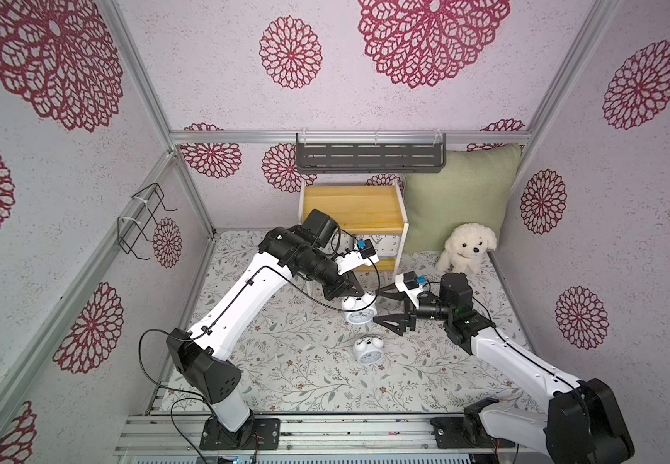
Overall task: Place the alarm clocks on the shelf by style
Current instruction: Pick up the alarm from the center of the board.
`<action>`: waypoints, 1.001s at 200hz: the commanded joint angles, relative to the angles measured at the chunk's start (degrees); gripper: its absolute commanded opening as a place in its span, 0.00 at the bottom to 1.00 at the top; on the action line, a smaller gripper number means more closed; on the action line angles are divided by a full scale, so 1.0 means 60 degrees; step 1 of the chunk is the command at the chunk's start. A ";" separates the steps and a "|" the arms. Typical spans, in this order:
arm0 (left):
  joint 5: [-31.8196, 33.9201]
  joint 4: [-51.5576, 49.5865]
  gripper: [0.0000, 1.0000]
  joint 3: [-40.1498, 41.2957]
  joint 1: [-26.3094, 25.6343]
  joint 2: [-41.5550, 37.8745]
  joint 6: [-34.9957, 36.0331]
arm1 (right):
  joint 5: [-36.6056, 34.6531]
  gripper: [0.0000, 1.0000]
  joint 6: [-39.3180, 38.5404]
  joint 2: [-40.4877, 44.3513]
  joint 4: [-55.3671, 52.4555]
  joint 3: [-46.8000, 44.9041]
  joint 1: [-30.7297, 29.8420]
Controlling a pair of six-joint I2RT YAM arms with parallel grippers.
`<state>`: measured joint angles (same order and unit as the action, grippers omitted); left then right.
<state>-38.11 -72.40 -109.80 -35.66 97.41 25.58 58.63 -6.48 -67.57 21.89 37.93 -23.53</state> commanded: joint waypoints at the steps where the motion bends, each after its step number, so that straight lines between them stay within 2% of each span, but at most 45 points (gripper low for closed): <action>1: -0.0343 -0.0150 0.00 -0.0380 -0.0179 0.0206 0.0268 | 0.0160 0.92 -0.0184 0.0021 0.0079 0.0321 -0.0099; 45: -0.0343 -0.0427 0.00 -0.0620 -0.0300 0.0397 0.0369 | 0.0292 0.90 -0.0162 -0.0066 0.0163 0.0412 -0.0216; 89: -0.0300 -0.0370 0.00 -0.0659 -0.0308 0.0421 0.0350 | 0.0273 0.80 -0.0174 -0.0083 0.0139 0.0409 -0.0246; 138: -0.0300 -0.0300 0.00 -0.0694 -0.0312 0.0421 0.0324 | 0.0364 0.74 -0.0208 -0.0078 0.0157 0.0403 -0.0282; 177: -0.0273 -0.0227 0.00 -0.0697 -0.0324 0.0414 0.0285 | 0.0379 0.57 -0.0199 -0.0091 0.0197 0.0414 -0.0286; 200: -0.0143 0.0081 0.11 -0.0560 -0.0326 0.0335 0.0126 | 0.0223 0.44 -0.0199 -0.0077 0.0214 0.0411 -0.0296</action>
<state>-37.98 -74.78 -112.42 -36.86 100.01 26.74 59.81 -7.46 -68.20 21.93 38.04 -24.97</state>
